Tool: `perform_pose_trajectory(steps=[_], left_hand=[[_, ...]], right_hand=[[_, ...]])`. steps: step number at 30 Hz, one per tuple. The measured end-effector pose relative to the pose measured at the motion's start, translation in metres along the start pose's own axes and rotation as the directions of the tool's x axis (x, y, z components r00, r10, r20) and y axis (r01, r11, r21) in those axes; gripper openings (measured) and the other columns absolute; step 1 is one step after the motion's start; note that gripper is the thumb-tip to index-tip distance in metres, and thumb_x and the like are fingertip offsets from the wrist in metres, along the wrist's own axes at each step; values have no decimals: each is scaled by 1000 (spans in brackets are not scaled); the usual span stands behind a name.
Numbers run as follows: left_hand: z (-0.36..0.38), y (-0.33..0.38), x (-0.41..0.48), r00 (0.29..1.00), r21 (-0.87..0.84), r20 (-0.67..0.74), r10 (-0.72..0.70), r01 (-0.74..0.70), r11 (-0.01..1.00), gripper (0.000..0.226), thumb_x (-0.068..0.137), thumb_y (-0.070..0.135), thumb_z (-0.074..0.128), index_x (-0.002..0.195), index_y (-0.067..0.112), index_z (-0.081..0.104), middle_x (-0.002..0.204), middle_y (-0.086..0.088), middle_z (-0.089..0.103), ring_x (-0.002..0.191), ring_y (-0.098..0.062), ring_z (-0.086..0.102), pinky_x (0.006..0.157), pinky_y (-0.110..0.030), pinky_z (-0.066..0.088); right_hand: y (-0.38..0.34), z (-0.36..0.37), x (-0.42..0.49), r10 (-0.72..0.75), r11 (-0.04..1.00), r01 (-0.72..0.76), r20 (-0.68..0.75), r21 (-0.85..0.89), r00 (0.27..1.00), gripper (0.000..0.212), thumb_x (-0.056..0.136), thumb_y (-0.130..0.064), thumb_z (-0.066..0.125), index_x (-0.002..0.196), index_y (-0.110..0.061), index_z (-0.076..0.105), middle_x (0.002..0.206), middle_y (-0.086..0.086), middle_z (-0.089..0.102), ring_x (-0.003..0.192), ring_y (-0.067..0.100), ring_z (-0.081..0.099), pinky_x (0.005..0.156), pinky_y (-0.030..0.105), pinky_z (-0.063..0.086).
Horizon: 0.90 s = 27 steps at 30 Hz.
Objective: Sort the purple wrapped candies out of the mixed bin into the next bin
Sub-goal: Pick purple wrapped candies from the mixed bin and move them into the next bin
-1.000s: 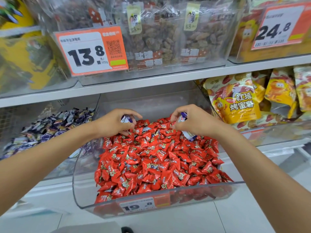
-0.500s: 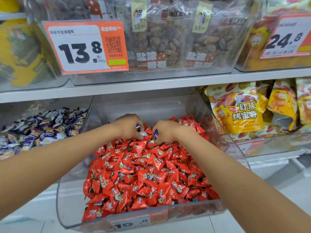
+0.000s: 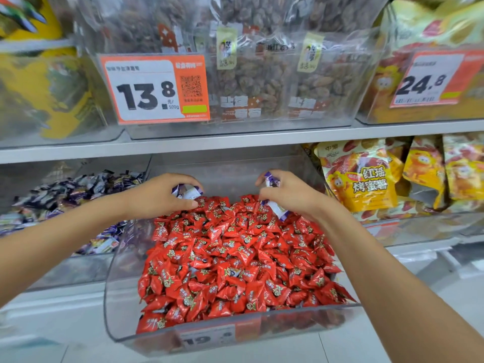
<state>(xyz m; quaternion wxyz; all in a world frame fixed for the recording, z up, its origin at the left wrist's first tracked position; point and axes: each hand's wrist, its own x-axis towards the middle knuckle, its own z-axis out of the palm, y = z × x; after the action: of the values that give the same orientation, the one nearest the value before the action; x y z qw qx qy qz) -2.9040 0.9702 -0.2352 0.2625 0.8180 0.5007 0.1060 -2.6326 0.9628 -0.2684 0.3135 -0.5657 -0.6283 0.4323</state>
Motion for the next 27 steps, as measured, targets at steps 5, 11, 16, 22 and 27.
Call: perform_pose_trajectory(steps=[5,11,16,22,27], left_hand=[[1,3,-13,990,-37,-133,43,-48,998,27,74,54,68,91,32,65,89,8,67,78,-8,60,74,-21,44],[-5,0,-46,962,-126,-270,47,-84,989,19,84,37,70,100,29,67,102,2,69,94,-21,62,85,-27,43],[-14,-11,-83,946,-128,-322,-23,-19,992,35,84,33,72,116,23,61,106,4,62,91,-13,57,73,-17,39],[-33,-63,-139,893,-182,-408,-190,125,975,36,81,37,75,102,11,62,90,7,55,76,-11,51,60,-21,37],[-70,-148,-175,845,37,-371,-386,429,903,41,81,49,71,100,14,59,87,-5,59,80,-25,55,58,-30,36]], right_hand=[[-5,5,-15,26,999,-23,77,-40,997,39,87,-37,70,66,-7,58,63,7,49,55,16,41,55,27,33],[-23,34,-35,-4,997,12,108,-76,994,44,85,-45,71,60,-22,42,52,-3,35,48,13,29,48,26,23],[-65,63,-51,-55,992,73,174,-102,983,38,83,-40,74,76,-10,52,55,4,36,48,16,29,47,25,23],[-136,130,-42,-225,961,248,174,-125,959,43,83,-30,77,77,5,54,59,6,38,50,15,27,46,25,22],[-170,200,0,-214,831,321,271,-454,938,56,83,-44,74,123,-5,62,119,14,63,103,23,59,82,33,44]])
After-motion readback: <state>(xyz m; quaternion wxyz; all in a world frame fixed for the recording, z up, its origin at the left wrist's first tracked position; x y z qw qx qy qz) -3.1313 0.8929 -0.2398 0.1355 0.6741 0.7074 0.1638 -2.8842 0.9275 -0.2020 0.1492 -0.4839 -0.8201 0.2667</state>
